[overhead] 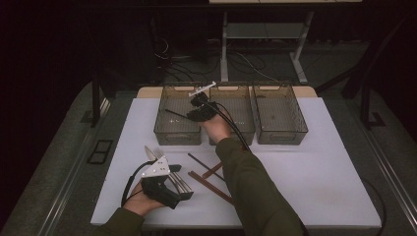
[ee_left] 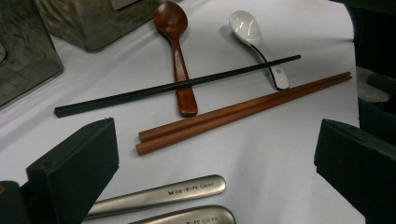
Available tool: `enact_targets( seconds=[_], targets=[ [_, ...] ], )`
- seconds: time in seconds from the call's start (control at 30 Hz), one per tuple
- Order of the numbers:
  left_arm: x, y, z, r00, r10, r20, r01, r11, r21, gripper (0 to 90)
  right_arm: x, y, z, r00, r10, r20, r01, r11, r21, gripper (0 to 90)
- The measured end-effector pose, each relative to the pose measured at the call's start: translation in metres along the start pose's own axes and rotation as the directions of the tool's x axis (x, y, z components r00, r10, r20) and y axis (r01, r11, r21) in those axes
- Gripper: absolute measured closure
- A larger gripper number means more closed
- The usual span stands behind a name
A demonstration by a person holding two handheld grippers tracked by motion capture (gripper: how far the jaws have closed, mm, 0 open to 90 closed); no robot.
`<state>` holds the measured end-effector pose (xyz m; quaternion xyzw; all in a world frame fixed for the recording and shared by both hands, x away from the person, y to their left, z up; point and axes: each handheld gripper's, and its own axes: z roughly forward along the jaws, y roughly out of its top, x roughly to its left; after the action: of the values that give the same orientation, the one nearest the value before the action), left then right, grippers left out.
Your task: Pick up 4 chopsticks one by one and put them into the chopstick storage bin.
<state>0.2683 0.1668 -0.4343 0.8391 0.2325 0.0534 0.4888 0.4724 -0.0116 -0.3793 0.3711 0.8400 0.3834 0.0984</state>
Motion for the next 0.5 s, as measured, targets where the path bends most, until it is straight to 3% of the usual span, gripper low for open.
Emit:
enact_targets(
  seconds=[0.13, 0.5],
  targets=[
    [0.000, 0.000, 0.000, 1.0000, 0.010, -0.001, -0.010, 1.0000, 0.001, 0.0, -0.001, 0.001, -0.004, 1.0000, 0.000, 0.004, 0.000, 1.000, -0.014, 65.2],
    [0.001, 0.000, 0.000, 0.9999, 0.013, -0.004, -0.013, 0.9999, 0.007, 0.0, -0.006, -0.004, -0.027, 0.9984, 0.006, -0.056, -0.010, 0.998, -0.065, 50.7]
  ],
)
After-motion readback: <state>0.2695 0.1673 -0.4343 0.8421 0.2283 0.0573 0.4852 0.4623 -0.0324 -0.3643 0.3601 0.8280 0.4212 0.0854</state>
